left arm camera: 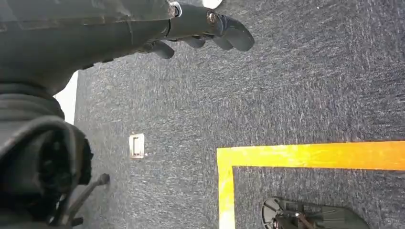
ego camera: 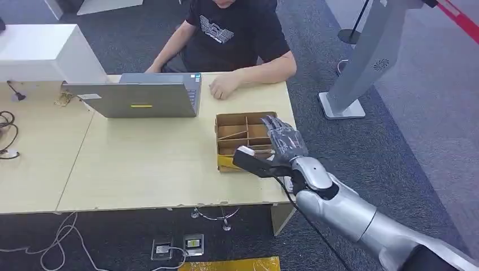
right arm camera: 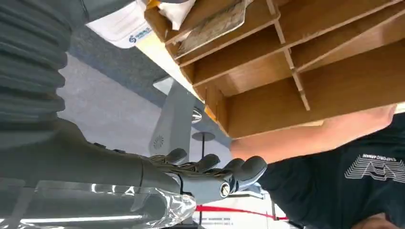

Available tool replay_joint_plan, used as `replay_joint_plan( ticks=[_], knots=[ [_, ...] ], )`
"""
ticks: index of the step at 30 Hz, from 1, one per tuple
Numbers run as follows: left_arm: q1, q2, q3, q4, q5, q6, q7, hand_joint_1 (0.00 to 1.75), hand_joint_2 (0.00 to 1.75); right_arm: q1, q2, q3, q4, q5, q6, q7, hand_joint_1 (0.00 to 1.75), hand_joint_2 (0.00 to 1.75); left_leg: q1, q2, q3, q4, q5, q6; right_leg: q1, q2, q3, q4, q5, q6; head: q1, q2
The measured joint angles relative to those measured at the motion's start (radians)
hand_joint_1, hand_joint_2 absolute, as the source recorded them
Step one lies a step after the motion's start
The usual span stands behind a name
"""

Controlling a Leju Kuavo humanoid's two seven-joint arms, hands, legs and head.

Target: Pass the card to the sensor for recognition and then transmit it.

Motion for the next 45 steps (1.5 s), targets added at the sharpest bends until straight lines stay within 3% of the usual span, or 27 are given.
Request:
replay_joint_plan(
  ticks=[40,41,43,45],
  knots=[
    [-0.012,0.005,0.003,0.000,-0.002,-0.008,0.019,0.00,0.00,-0.002,0.054,0.033,0.161,-0.020,-0.020,-0.047,0.02,1.75,0.000,0.001,0.000,0.000,0.000,0.000,0.000,0.001,0.000,0.000,0.000,0.000,0.000,0.000],
    [-0.013,0.005,0.003,0.000,-0.002,-0.008,0.019,0.00,0.00,-0.002,0.054,0.033,0.163,-0.019,-0.020,-0.046,0.28,1.75,0.000,0.001,0.000,0.000,0.000,0.000,0.000,0.001,0.000,0.000,0.000,0.000,0.000,0.000],
    [-0.013,0.005,0.003,0.000,-0.002,-0.010,0.019,0.00,0.00,-0.002,0.054,0.033,0.166,-0.017,-0.020,-0.042,1.71,1.75,0.000,0.001,0.000,0.000,0.000,0.000,0.000,0.001,0.000,0.000,0.000,0.000,0.000,0.000],
    [-0.013,0.005,0.003,0.000,-0.002,-0.012,0.019,0.00,0.00,-0.001,0.054,0.033,0.168,-0.017,-0.020,-0.038,1.75,1.75,0.000,0.001,0.000,0.000,0.000,0.000,0.000,0.001,0.000,0.000,0.000,0.000,0.000,0.000]
  ],
)
